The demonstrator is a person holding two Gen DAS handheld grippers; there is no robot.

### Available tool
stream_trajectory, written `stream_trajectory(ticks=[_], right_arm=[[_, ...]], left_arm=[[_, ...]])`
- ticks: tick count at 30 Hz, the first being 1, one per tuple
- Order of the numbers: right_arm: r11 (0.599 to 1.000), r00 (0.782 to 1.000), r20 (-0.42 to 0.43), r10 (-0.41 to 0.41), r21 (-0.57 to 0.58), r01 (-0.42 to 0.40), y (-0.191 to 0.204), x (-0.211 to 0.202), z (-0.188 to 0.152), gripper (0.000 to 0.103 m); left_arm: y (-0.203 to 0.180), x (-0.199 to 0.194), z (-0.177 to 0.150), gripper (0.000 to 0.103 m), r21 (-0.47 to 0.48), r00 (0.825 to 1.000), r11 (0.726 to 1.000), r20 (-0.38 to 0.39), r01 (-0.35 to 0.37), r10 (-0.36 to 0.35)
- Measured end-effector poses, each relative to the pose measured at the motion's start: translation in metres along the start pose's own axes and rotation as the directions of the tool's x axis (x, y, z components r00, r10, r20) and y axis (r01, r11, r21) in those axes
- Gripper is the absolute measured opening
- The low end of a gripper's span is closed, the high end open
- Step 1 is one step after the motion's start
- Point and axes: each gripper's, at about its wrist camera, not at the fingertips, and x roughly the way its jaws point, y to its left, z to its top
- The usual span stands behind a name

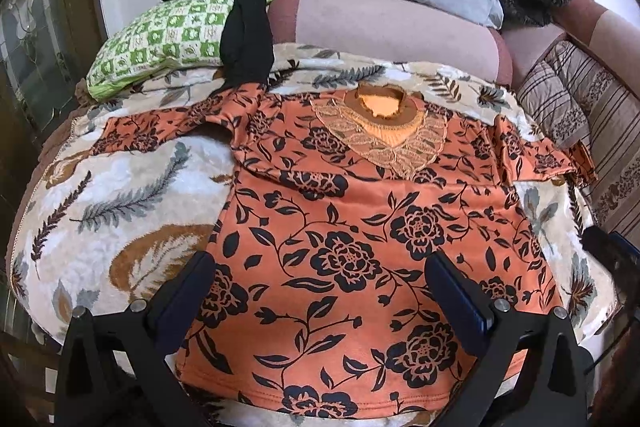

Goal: Fold small clothes

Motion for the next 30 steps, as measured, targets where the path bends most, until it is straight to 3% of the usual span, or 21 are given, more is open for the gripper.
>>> stream_trajectory(ticks=[5,6,8,9,12,14,17,19,23,24,25,26,27,29,30], right_arm=[[0.981,0.999,-0.021,0.043,0.191,-0.039,-0.077,0.03,0.016,0.103],[0.968,0.998,-0.007,0.055,0.245,-0.052,-0.1,0.036,0.022,0.103],[0.907,0.997,0.031,0.075,0.414,-0.081,-0.166,0.052,0.033,0.103],[0.857,0.994,0.057,0.098,0.503,-0.113,-0.199,0.061,0.036,0.103],[0.608,0.98,0.144,0.14,0.769,-0.2,-0.299,0.096,0.029,0.103],[0.459,0.979,0.169,0.118,0.865,-0.205,-0.356,0.126,0.024,0.103],[0.304,0.969,0.207,0.138,0.922,-0.241,-0.4,0.161,0.024,0.103],[0.231,0.958,0.243,0.153,0.934,-0.274,-0.415,0.182,0.032,0.102],[0.184,0.959,0.248,0.139,0.945,-0.271,-0.426,0.216,0.046,0.084],[0.163,0.962,0.24,0.131,0.952,-0.259,-0.432,0.224,0.048,0.067],[0.145,0.965,0.232,0.124,0.958,-0.249,-0.435,0.229,0.047,0.057],[0.163,0.967,0.221,0.124,0.957,-0.24,-0.438,0.237,0.054,0.036],[0.201,0.971,0.207,0.118,0.953,-0.227,-0.439,0.239,0.059,0.025],[0.325,0.983,0.154,0.097,0.929,-0.178,-0.429,0.236,0.082,0.014],[0.428,0.987,0.143,0.07,0.89,-0.159,-0.415,0.226,0.1,0.012]], left_arm=[[0.0,0.029,-0.003,0.103,0.007,0.998,1.0,-0.064,-0.006,0.007],[0.0,0.035,-0.003,0.103,0.004,0.997,1.0,-0.076,-0.006,0.007],[0.001,0.05,-0.004,0.103,0.004,0.994,1.0,-0.104,-0.013,0.013],[0.001,0.055,-0.004,0.103,0.005,0.993,1.0,-0.114,-0.016,0.016],[0.003,0.074,-0.005,0.103,-0.008,0.989,1.0,-0.149,-0.018,0.016],[0.004,0.087,-0.005,0.103,-0.015,0.985,1.0,-0.172,-0.026,0.023],[0.005,0.105,-0.007,0.103,-0.007,0.977,0.999,-0.209,-0.042,0.039],[0.006,0.111,-0.009,0.103,-0.007,0.973,0.999,-0.226,-0.046,0.043],[0.01,0.118,-0.011,0.103,-0.001,0.971,0.999,-0.233,-0.054,0.052],[0.012,0.118,-0.011,0.103,-0.001,0.972,0.998,-0.229,-0.057,0.055],[0.014,0.117,-0.011,0.103,-0.004,0.973,0.998,-0.225,-0.057,0.055],[0.018,0.115,-0.012,0.103,-0.01,0.975,0.998,-0.216,-0.056,0.053],[0.022,0.113,-0.011,0.103,-0.014,0.977,0.998,-0.209,-0.056,0.052],[0.03,0.109,-0.011,0.103,-0.026,0.98,0.998,-0.188,-0.064,0.058],[0.035,0.108,-0.012,0.103,-0.041,0.983,0.997,-0.176,-0.067,0.059]])
